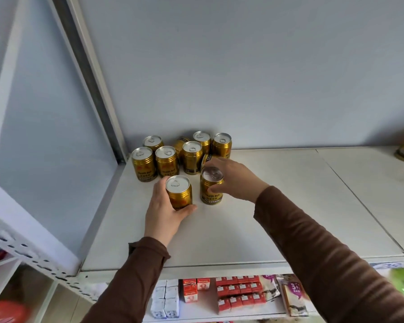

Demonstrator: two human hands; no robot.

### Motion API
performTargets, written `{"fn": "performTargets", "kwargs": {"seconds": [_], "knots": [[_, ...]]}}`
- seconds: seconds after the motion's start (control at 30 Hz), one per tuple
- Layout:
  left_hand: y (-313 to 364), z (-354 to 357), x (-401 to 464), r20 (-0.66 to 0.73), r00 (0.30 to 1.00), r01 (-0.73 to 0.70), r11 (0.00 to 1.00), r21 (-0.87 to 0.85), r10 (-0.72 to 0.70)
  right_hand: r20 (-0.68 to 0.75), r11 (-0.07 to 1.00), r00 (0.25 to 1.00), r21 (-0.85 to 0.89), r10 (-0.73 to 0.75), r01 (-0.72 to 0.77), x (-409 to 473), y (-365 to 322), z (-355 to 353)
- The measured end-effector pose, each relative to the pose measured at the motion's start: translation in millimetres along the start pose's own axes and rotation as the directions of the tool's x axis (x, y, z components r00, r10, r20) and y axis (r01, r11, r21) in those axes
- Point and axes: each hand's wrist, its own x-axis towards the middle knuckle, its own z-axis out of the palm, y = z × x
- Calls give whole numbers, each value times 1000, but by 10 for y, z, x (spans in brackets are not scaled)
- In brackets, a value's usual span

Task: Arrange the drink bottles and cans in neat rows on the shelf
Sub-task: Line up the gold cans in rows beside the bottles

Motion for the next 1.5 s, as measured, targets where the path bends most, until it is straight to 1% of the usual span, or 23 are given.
{"fn": "performTargets", "kwargs": {"seconds": [0.07,0.17,0.27,0.37,0.47,0.53,0.6,0.87,1.07,1.13,1.3,1.5], "knots": [[-29,-3,-14,21,1000,-2,1000,-18,3,7,1000,1000,22,13,-13,-10,18,17],[-94,-83,-13,136,991,38,993,-109,-23,13,994,998,88,66,-67,-34,20,50],[-140,-144,4,207,976,96,982,-160,-62,-63,988,989,84,134,-128,-45,-17,133],[-135,-134,23,199,976,122,978,-170,-87,-110,978,978,123,179,-166,-72,-38,152],[-86,-70,34,186,980,108,976,-189,-72,-145,954,965,241,218,-180,-215,32,74],[-16,17,41,206,977,98,971,-220,-52,-180,932,951,310,250,-186,-369,125,0],[102,156,54,240,970,86,966,-243,-26,-205,921,935,325,290,-215,-540,239,-88],[900,1072,21,382,917,25,939,-344,116,-278,870,842,326,462,-369,-1382,956,-527],[1679,1989,-160,422,883,-60,943,-328,204,-341,847,784,328,518,-418,-2200,1737,-1002],[1959,2304,-275,426,878,-77,942,-327,219,-351,851,782,317,515,-418,-2481,2028,-1181],[2609,3051,-555,421,881,-64,935,-349,218,-355,859,786,285,506,-425,-3080,2750,-1603],[3175,3722,-637,406,894,-24,924,-382,191,-353,871,799,257,487,-418,-3371,3456,-2014]]}}
